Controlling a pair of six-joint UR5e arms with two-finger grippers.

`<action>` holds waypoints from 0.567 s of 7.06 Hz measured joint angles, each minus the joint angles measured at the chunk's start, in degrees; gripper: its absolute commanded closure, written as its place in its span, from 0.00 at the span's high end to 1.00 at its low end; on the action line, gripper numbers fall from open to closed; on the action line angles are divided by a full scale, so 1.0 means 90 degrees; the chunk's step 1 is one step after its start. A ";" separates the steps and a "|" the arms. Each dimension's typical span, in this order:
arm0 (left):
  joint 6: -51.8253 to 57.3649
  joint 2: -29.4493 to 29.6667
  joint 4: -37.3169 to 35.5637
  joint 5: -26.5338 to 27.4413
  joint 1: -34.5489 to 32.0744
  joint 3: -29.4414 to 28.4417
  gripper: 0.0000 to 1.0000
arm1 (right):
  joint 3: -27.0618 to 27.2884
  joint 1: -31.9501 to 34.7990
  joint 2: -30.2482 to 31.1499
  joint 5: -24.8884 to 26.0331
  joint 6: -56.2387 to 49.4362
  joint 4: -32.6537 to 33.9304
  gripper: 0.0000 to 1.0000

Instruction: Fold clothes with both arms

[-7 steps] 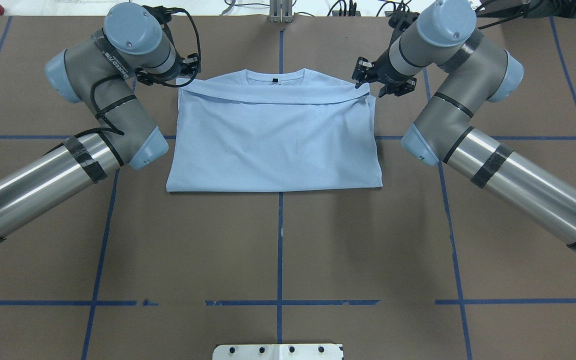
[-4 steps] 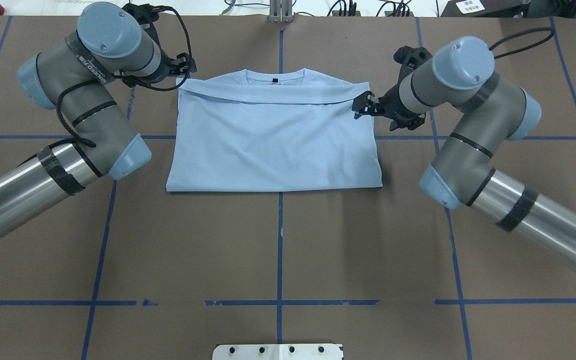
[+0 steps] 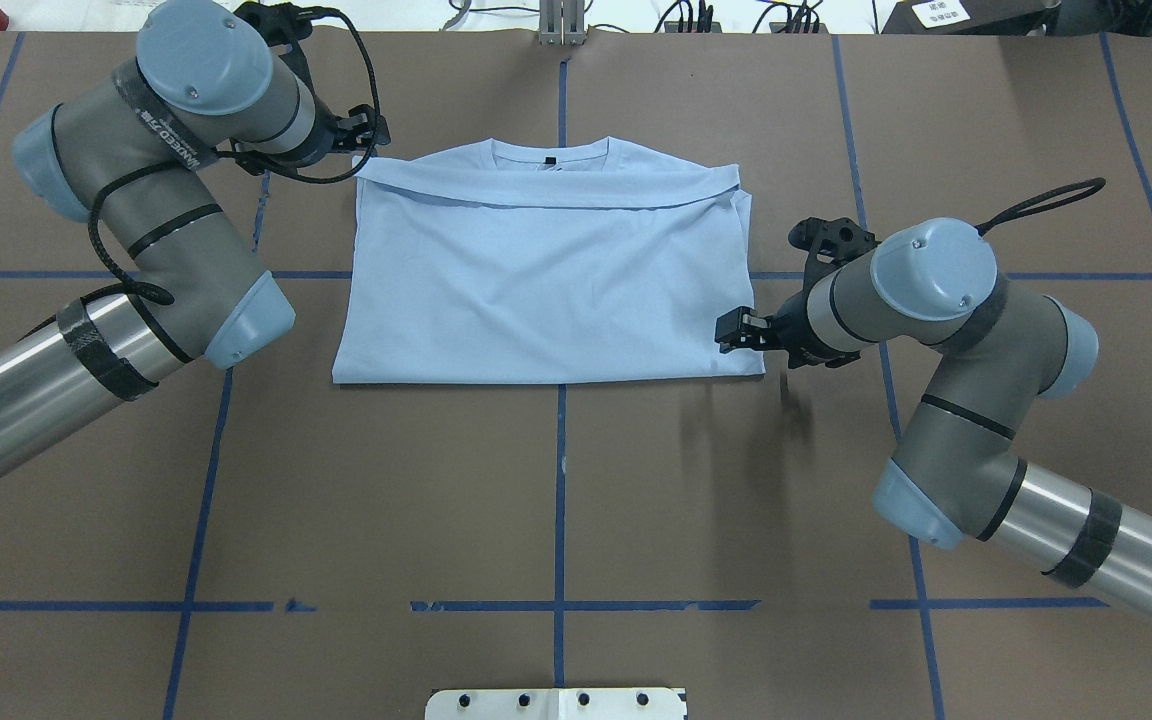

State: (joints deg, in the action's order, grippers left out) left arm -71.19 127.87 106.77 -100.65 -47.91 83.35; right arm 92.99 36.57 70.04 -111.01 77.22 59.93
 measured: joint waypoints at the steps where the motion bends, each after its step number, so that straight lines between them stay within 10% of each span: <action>1: 0.0000 -0.0001 0.0000 0.0001 0.0001 0.0003 1.00 | -0.0059 -0.0020 -0.0010 0.0013 -0.0010 0.0004 0.17; 2: 0.0000 -0.0005 0.0002 0.0004 0.0004 0.0004 1.00 | -0.0089 0.0000 -0.0020 0.0016 -0.0036 0.0008 0.00; 4: 0.0000 -0.0014 0.0011 0.0016 0.0013 -0.0020 1.00 | -0.0102 0.0054 -0.0035 0.0020 -0.0090 0.0005 0.00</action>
State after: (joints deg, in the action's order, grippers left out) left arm -71.19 127.74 106.87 -100.50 -47.79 83.17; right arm 92.07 37.06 69.73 -110.83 76.41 59.97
